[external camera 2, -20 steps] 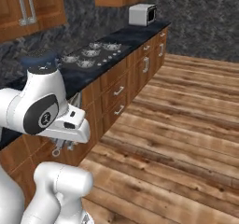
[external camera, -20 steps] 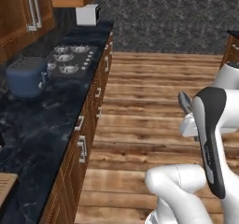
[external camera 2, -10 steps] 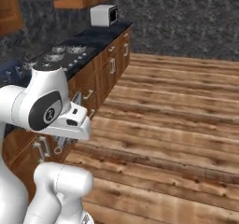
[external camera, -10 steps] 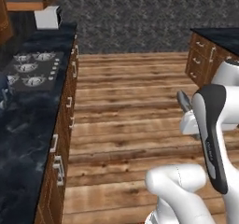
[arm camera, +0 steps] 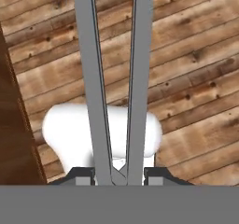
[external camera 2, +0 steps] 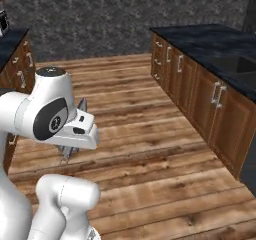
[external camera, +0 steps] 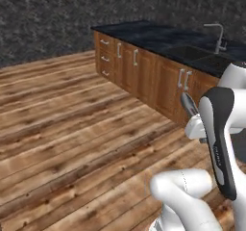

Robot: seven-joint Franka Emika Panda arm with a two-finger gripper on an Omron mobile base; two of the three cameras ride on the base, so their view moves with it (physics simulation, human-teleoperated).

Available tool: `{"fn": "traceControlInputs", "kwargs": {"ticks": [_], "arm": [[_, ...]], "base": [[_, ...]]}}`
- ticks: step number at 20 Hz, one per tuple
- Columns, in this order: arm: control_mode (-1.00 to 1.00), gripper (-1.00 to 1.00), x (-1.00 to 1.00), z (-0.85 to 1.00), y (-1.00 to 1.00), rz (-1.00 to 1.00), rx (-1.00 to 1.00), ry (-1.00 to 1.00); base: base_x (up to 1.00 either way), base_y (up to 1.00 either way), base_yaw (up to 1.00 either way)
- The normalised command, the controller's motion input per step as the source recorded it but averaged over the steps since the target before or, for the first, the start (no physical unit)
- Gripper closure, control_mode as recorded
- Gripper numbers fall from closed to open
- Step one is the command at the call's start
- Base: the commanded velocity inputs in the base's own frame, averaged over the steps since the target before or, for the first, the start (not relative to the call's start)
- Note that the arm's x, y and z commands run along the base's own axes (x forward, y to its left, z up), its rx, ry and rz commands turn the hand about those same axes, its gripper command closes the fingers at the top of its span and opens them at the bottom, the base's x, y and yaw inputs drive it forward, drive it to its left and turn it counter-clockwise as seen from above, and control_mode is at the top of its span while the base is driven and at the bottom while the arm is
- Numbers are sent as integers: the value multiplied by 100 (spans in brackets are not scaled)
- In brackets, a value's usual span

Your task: Pick up the tongs from the counter and place them near the plate next to the oven.

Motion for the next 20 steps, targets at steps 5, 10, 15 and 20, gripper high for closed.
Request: {"fn": "traceControlInputs", "kwargs": {"ticks": [5,10,15,20], "arm": [[100,100,0,0,0,0,0,0],[100,100,0,0,0,0,0,0],[100,100,0,0,0,0,0,0],[100,100,0,0,0,0,0,0]], "base": [[0,-8,-82],[0,-14,-77],[0,-5,-72],[19,0,-67]]}}
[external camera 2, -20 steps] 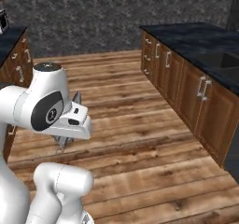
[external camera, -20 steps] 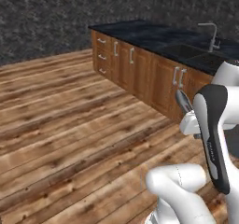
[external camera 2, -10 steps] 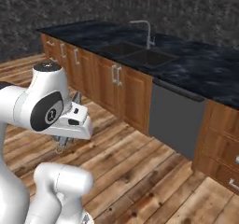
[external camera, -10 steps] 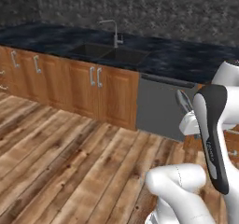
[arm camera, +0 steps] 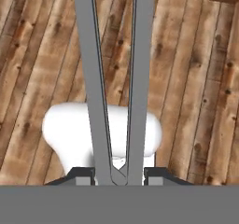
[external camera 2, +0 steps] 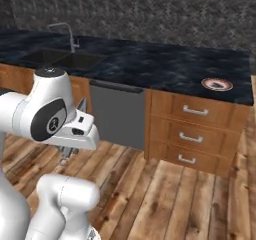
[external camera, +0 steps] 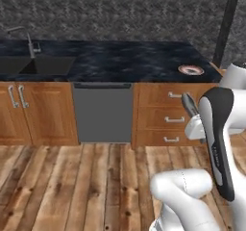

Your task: Pick up the tongs from the counter and place them near the plate next to the oven.

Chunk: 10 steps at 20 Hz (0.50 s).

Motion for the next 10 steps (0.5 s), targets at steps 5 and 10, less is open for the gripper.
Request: {"fn": "traceControlInputs", "kwargs": {"ticks": [5,10], "arm": [[100,100,0,0,0,0,0,0],[100,100,0,0,0,0,0,0]], "base": [[93,-45,4],[100,-91,5]]}}
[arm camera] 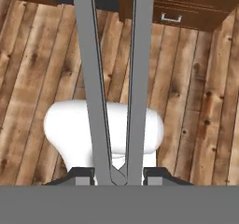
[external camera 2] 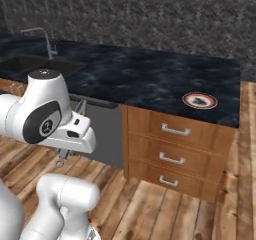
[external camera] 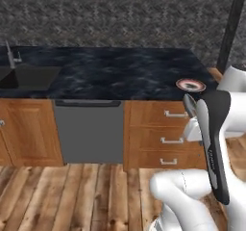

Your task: Pick up the tongs from the counter and place them near the plate next to the oven.

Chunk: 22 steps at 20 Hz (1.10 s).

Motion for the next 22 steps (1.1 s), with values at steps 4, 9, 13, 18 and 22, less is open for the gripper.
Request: {"fn": "traceControlInputs", "kwargs": {"ticks": [4,9,13,18,22], "arm": [[100,100,0,0,0,0,0,0],[100,100,0,0,0,0,0,0],[100,100,0,0,0,0,0,0],[100,100,0,0,0,0,0,0],[100,100,0,0,0,0,0,0]], "base": [[100,-72,-12],[92,-48,-31],[80,-67,-34],[20,-98,-34],[-10,-72,-12]]}}
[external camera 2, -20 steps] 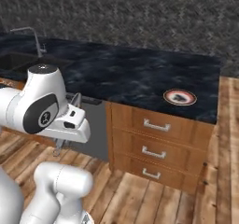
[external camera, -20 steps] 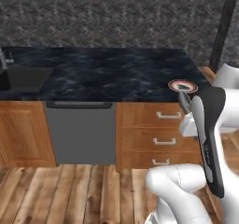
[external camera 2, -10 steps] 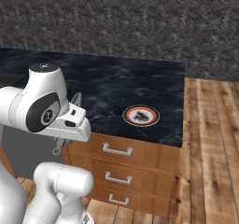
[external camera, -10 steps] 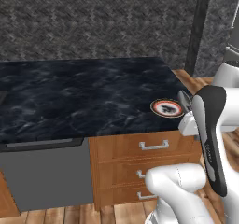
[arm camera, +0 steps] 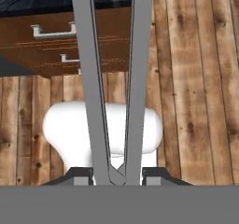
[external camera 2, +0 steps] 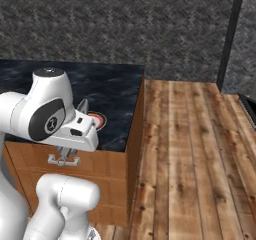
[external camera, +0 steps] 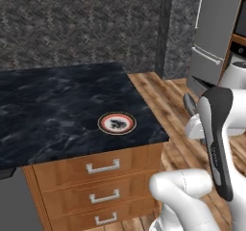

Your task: Pick up the tongs from the counter and place them near the plate next to the oven.

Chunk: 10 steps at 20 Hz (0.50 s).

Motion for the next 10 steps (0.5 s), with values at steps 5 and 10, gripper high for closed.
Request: {"fn": "traceControlInputs", "kwargs": {"ticks": [5,10], "arm": [[100,100,0,0,0,0,0,0],[100,100,0,0,0,0,0,0]], "base": [[17,-1,0],[28,20,-1]]}}
